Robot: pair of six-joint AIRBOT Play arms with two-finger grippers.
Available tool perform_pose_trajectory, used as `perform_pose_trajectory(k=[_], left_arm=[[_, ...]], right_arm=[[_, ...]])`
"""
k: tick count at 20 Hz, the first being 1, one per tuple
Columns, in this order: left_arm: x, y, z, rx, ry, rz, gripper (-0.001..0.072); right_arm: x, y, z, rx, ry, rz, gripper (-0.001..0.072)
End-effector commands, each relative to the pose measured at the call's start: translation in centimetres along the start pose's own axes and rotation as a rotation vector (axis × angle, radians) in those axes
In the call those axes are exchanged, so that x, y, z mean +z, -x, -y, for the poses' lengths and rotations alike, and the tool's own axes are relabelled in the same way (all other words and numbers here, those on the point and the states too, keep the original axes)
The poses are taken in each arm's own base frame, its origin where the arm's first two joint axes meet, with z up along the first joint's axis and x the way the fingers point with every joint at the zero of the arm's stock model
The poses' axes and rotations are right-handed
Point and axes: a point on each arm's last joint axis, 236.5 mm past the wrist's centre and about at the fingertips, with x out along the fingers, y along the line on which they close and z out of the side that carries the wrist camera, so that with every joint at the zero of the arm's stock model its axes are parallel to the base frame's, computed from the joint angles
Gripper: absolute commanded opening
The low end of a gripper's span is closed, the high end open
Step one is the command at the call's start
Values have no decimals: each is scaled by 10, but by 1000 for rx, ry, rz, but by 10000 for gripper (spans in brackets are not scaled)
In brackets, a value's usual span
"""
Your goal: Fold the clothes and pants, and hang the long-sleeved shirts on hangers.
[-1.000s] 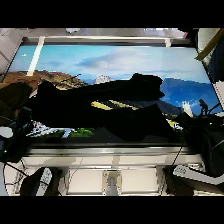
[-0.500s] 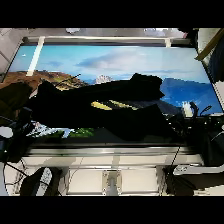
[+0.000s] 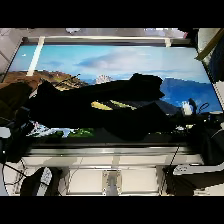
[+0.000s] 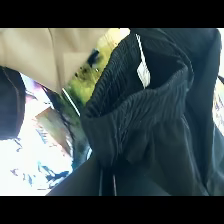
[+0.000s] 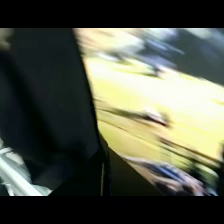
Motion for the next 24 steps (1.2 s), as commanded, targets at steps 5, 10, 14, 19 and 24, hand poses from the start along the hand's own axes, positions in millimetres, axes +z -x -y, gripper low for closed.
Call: perform_pose_trajectory(k=[5,10,14,19,24], left_arm=[[4,25,-40,189,-259,-98,15],[6,25,-40,189,-264,-94,15],[16,29,-37,193,-342,-79,15],[34,37,-32,212,-383,-43,15],[16,15,-49,251,-407,-157,15]], right_arm=[[58,116,-59,-159,160,199,7],[47,177,-66,-248,54,312,7],[25,187,-88,-223,2,263,6],[34,193,-77,-301,-106,297,6],[47,169,6,-433,-447,246,5]])
